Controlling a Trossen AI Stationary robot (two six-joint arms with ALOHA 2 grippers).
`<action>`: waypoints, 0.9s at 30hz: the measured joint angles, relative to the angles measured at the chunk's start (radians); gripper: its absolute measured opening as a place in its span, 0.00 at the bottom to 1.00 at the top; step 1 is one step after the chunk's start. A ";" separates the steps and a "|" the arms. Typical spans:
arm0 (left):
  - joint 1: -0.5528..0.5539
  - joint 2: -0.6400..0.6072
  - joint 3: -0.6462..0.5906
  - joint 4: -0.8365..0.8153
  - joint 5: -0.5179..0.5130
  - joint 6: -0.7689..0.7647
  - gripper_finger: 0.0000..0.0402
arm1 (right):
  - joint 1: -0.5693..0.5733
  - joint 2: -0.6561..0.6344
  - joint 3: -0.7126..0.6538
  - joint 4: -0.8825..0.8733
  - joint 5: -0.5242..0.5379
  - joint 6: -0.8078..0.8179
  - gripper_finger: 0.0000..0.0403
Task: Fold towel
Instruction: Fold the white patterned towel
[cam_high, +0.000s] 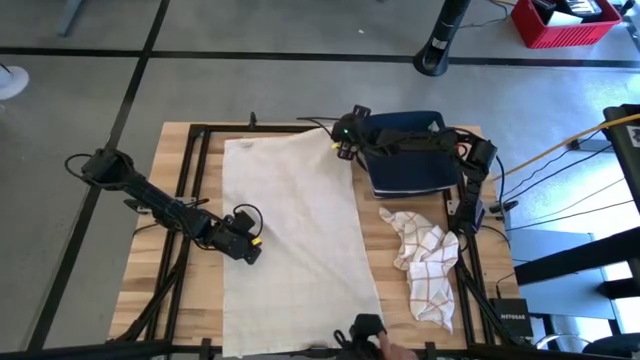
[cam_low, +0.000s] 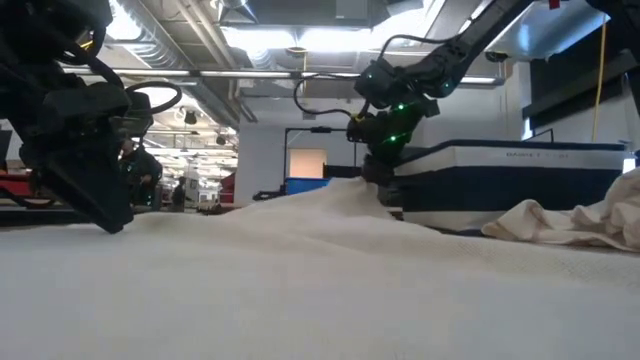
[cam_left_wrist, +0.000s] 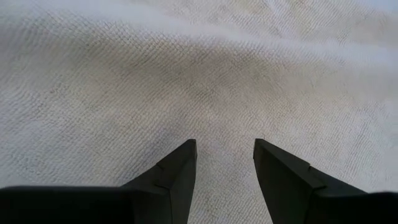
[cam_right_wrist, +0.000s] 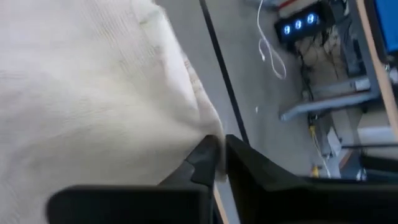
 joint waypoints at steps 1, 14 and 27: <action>0.000 0.000 0.000 0.001 0.000 0.000 0.38 | 0.001 -0.001 0.000 -0.015 0.017 0.002 0.16; 0.000 0.000 0.000 0.041 0.043 0.031 0.38 | 0.116 -0.083 0.200 -0.320 -0.159 0.043 0.64; -0.141 0.000 0.061 0.065 0.272 0.078 0.38 | 0.526 -0.174 0.224 -0.709 -0.657 0.393 0.67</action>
